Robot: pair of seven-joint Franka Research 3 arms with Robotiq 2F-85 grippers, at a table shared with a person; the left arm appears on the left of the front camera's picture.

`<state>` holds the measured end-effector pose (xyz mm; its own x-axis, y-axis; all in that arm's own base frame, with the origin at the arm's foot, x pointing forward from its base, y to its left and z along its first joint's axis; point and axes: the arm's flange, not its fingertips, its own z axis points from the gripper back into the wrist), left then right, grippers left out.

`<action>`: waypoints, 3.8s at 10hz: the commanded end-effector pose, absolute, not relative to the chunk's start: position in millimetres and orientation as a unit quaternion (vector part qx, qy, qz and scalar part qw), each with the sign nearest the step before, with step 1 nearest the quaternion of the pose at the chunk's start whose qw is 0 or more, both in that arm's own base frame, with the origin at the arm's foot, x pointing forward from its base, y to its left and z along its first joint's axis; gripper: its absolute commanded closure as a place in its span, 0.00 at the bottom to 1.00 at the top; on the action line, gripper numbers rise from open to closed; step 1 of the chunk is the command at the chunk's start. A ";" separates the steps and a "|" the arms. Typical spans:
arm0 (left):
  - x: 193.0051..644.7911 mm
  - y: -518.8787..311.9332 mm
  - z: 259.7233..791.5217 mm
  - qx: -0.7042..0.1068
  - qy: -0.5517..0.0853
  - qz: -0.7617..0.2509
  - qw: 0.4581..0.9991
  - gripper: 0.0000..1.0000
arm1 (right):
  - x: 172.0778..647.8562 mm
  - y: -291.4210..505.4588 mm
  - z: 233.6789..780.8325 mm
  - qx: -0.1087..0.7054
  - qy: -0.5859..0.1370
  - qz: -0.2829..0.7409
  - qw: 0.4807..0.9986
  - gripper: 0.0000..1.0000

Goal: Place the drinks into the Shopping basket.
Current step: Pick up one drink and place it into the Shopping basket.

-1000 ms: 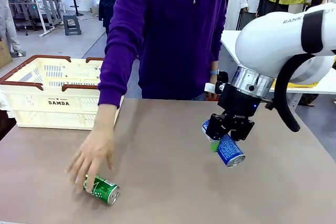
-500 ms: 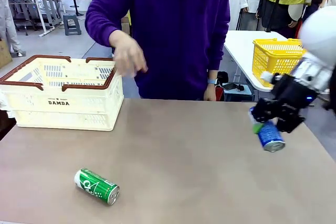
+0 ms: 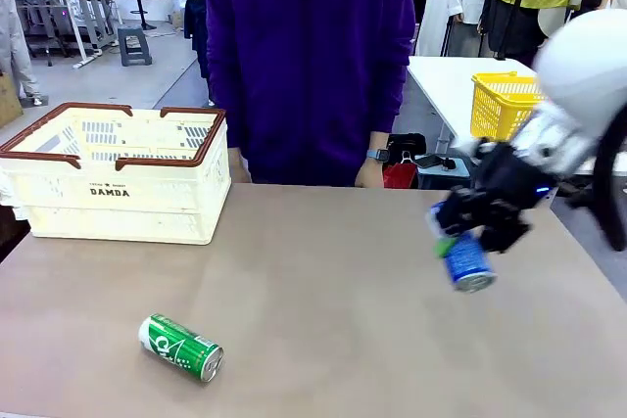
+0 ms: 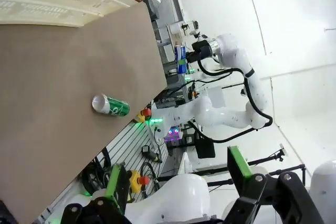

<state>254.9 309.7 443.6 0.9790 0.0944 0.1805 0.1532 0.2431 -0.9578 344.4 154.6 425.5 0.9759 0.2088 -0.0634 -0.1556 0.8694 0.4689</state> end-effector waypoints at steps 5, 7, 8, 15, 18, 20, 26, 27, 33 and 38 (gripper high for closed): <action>256.2 314.6 447.1 -0.621 -0.107 -0.018 0.776 0.00 | 328.8 358.6 333.0 0.165 0.117 0.278 0.939 1.00; 256.2 314.6 447.1 -0.621 -0.107 -0.018 0.776 0.00 | 332.0 374.4 312.7 0.152 0.108 0.276 0.943 1.00; 256.2 314.6 447.1 -0.621 -0.107 -0.018 0.776 0.00 | 336.4 375.3 304.1 0.153 0.103 0.269 0.945 1.00; 256.2 314.6 447.1 -0.621 -0.107 -0.018 0.776 0.00 | 342.0 372.9 295.0 0.155 0.098 0.252 0.950 0.00; 256.2 314.6 447.1 -0.621 -0.107 -0.018 0.776 0.00 | 343.1 371.3 294.8 0.153 0.100 0.247 0.951 0.00; 256.2 314.6 447.1 -0.621 -0.107 -0.018 0.776 0.00 | 342.0 371.3 292.9 0.148 0.102 0.248 0.952 0.00; 256.2 314.6 447.1 -0.621 -0.107 -0.018 0.776 0.00 | 339.3 362.0 312.0 0.166 0.113 0.253 0.946 0.00; 256.2 314.6 447.1 -0.621 -0.107 -0.018 0.776 0.00 | 337.6 357.8 321.8 0.176 0.115 0.255 0.944 0.00; 256.2 314.6 447.1 -0.621 -0.107 -0.018 0.776 0.00 | 348.2 112.2 457.6 0.346 0.130 0.181 0.911 0.00; 256.2 314.6 447.1 -0.621 -0.107 -0.018 0.776 0.00 | 336.4 -199.8 434.9 0.728 -0.052 -0.091 0.678 0.00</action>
<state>256.0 313.7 443.0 0.9791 0.0992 0.1774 0.1489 0.2442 -0.9582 302.5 -182.4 450.3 0.9927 -0.0263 -0.1175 0.1194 0.3379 0.9336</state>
